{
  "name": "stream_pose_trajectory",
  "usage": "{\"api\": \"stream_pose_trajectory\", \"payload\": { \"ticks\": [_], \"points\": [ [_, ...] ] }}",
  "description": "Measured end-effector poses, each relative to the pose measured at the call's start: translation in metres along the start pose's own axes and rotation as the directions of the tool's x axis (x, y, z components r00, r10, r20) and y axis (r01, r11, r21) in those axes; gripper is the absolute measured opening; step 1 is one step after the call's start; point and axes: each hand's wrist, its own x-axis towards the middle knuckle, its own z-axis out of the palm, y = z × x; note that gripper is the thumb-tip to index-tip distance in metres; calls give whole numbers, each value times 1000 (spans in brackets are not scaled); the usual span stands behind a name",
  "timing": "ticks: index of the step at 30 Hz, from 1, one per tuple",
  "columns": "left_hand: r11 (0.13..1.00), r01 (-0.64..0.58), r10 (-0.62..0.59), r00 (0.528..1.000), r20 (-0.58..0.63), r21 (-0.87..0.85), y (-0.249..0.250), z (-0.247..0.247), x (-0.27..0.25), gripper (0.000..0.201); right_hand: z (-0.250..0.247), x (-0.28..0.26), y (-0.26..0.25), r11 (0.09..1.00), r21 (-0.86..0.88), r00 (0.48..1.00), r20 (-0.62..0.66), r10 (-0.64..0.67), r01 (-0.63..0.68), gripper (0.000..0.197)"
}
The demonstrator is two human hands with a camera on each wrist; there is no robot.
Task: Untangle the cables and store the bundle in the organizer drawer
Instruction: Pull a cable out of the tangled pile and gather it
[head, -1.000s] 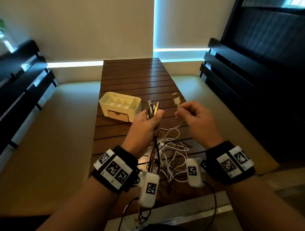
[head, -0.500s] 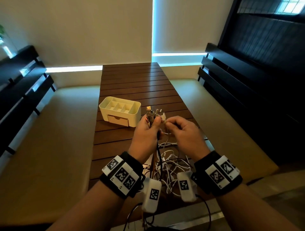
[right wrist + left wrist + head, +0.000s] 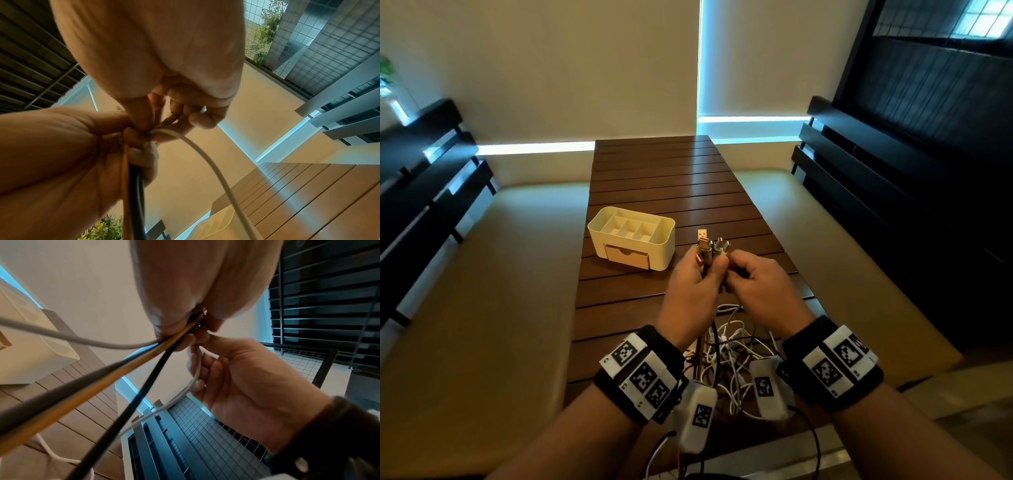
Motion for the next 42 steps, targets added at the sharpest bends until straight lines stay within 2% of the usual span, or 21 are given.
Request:
{"api": "stream_pose_trajectory", "payload": {
  "ticks": [3, 5, 9, 11, 14, 17, 20, 23, 25, 27, 29, 32, 35, 38, 41, 42],
  "points": [
    [1000, -12, 12, 1000, 5, 11, 1, -3, 4, 9, 2, 0, 1, 999, 28, 999, -34, -15, 16, 14],
    [1000, -4, 4, 1000, -12, -24, 3, -4, 6, 14, 7, -1, 5, 993, 119, 999, -43, 17, -12, 11],
    [998, -62, 59, 988, -143, -12, 13, -10, 12, 24, 20, -3, 27, 943, 321, 997, 28, 78, -83, 4],
    [989, -68, 45, 984, -171, -132, 22, -16, 18, 20, 26, -4, 46, 957, 258, 989, 89, 115, -134, 9],
    [925, -77, 28, 990, -135, -373, 35, -22, 24, 22, 31, -5, 71, 963, 138, 964, 169, 207, -231, 23],
    [928, -87, 53, 993, -104, -362, 38, -27, 26, 34, 27, 0, 77, 952, 150, 954, 186, 237, -266, 23],
    [960, -64, 46, 996, -70, -271, 29, -36, 30, 41, 15, 13, 60, 969, 138, 977, 94, 192, -204, 21],
    [997, -58, 56, 997, -46, -56, 17, -44, 37, 37, -2, 27, 36, 968, 233, 992, -53, 111, -96, 16],
    [996, -62, 61, 998, 26, 57, 13, -46, 41, 29, -7, 34, 18, 961, 275, 997, -75, 27, -5, 11],
    [993, -65, 55, 993, 103, 96, 15, -47, 45, 24, -8, 41, 6, 954, 290, 996, -82, -48, 70, 10],
    [995, -64, 48, 980, 193, 73, 18, -48, 49, 31, -8, 48, 2, 952, 283, 990, -111, -92, 120, 10],
    [999, -35, 22, 958, 287, 38, 21, -52, 54, 33, -5, 52, 4, 947, 294, 987, -131, -95, 130, 11],
    [995, -66, 43, 964, 263, 79, 22, -54, 57, 26, 1, 49, 16, 961, 262, 994, -80, -72, 91, 12],
    [996, -64, 47, 970, 237, 68, 21, -53, 59, 42, 12, 46, 40, 987, 158, 999, 33, -12, 7, 17],
    [999, -11, 17, 982, 188, -35, 21, -55, 60, 24, 21, 41, 68, 991, 13, 970, 210, 125, -130, 19],
    [999, 3, 6, 985, 170, -52, 21, -56, 60, 22, 21, 38, 76, 987, -23, 959, 232, 163, -162, 18]
  ]
}}
